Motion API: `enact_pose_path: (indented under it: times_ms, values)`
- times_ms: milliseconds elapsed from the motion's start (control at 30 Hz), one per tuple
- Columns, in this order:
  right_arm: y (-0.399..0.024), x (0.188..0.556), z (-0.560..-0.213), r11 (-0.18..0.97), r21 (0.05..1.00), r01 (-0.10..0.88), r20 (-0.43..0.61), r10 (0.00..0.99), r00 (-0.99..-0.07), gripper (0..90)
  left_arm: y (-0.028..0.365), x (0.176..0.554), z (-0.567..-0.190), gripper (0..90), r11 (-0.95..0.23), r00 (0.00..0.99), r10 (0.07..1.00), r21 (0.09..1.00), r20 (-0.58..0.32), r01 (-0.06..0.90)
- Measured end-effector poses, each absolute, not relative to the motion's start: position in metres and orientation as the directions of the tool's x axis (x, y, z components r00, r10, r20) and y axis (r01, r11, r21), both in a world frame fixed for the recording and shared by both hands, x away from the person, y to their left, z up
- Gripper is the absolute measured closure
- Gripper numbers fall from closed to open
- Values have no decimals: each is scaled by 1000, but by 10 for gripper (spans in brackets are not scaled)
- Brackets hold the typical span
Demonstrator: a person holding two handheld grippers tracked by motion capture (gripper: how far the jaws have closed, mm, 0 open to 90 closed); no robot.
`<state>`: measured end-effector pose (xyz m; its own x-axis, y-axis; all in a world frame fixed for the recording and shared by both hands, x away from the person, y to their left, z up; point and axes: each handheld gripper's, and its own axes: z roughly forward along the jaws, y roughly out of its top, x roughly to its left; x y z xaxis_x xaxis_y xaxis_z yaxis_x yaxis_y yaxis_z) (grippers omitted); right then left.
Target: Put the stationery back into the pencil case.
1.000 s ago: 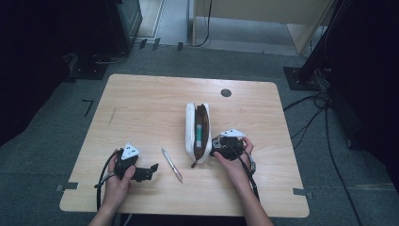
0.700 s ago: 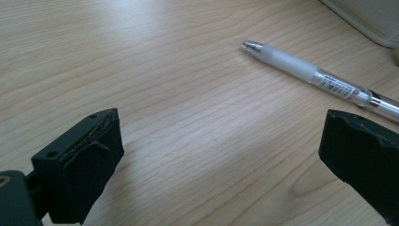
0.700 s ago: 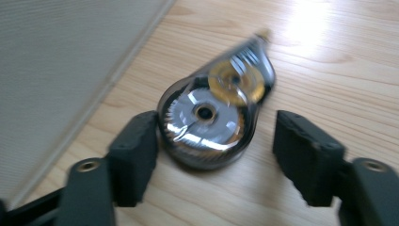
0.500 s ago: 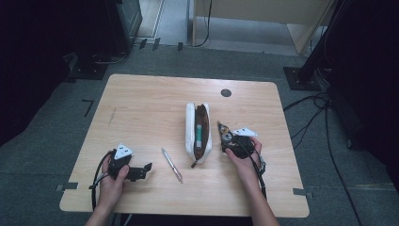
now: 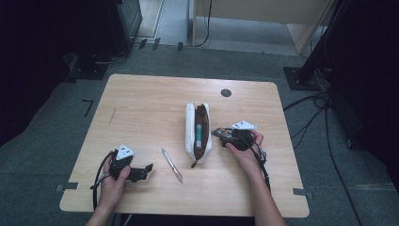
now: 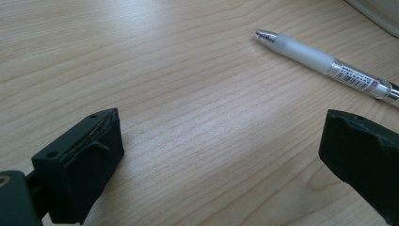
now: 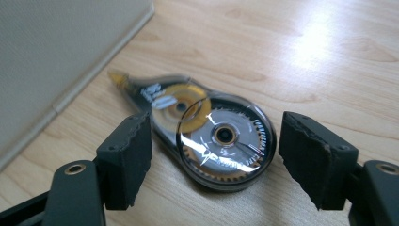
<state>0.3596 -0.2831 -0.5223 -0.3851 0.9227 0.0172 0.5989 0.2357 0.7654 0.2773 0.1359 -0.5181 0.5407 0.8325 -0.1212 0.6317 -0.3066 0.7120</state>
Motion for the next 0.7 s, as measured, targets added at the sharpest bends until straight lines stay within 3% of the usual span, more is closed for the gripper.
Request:
enact_pose_path:
  times_ms: [233,500,700]
  values:
    - [-288,353,-523,263,756,600,15,909,-417,323,136,277,-518,4,-306,542,832,713,-122,631]
    - [-288,356,-523,263,756,600,9,912,-410,284,135,277,-518,4,-310,545,830,714,-119,628]
    - [-281,362,-522,255,759,599,31,905,-425,408,136,277,-518,4,-307,545,830,714,-123,629]
